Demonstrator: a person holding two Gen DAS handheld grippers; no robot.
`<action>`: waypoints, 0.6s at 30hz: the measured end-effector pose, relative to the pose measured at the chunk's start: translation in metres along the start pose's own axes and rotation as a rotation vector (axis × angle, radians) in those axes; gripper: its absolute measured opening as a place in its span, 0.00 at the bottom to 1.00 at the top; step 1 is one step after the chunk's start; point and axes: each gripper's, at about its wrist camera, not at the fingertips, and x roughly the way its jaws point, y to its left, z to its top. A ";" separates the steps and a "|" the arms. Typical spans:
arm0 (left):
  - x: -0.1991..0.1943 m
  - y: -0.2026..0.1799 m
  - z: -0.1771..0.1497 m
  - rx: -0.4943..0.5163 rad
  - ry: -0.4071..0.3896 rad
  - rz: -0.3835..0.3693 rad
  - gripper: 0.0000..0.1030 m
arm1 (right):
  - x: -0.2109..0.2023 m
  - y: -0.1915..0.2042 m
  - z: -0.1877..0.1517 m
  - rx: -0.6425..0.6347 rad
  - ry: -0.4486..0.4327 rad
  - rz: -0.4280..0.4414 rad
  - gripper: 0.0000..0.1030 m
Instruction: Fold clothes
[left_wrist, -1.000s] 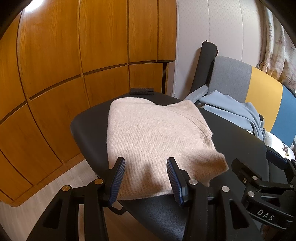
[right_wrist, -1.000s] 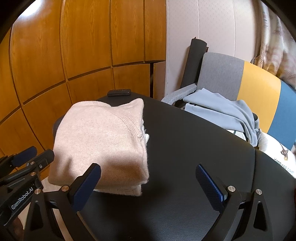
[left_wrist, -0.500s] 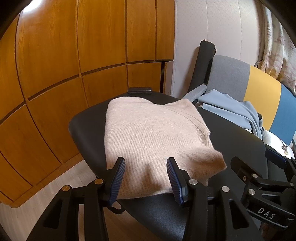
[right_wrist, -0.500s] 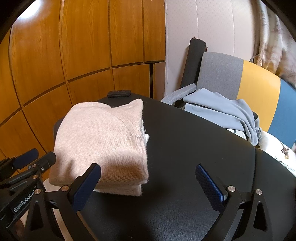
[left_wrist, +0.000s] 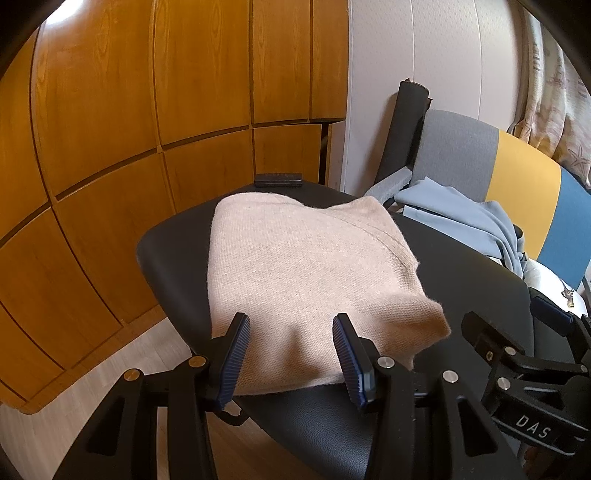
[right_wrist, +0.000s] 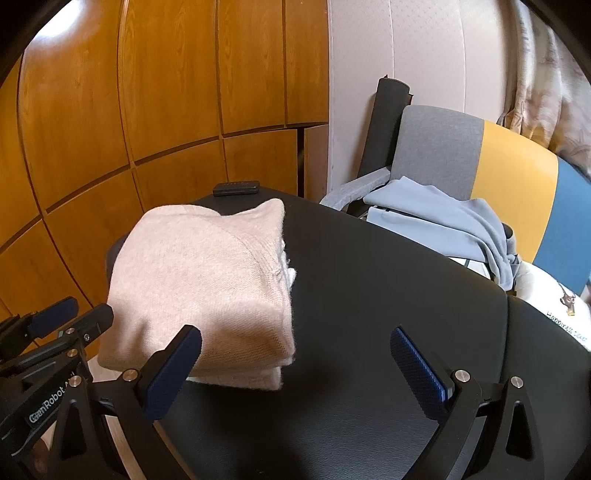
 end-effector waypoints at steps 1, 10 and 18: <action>0.000 0.000 0.000 0.000 0.000 -0.001 0.46 | 0.000 0.000 0.000 0.002 0.000 0.001 1.00; -0.005 -0.015 -0.004 0.036 -0.002 -0.026 0.46 | -0.007 -0.008 0.003 0.022 -0.015 -0.012 1.00; 0.003 -0.021 -0.003 0.029 0.019 -0.028 0.46 | -0.007 -0.020 -0.001 0.027 -0.012 -0.036 1.00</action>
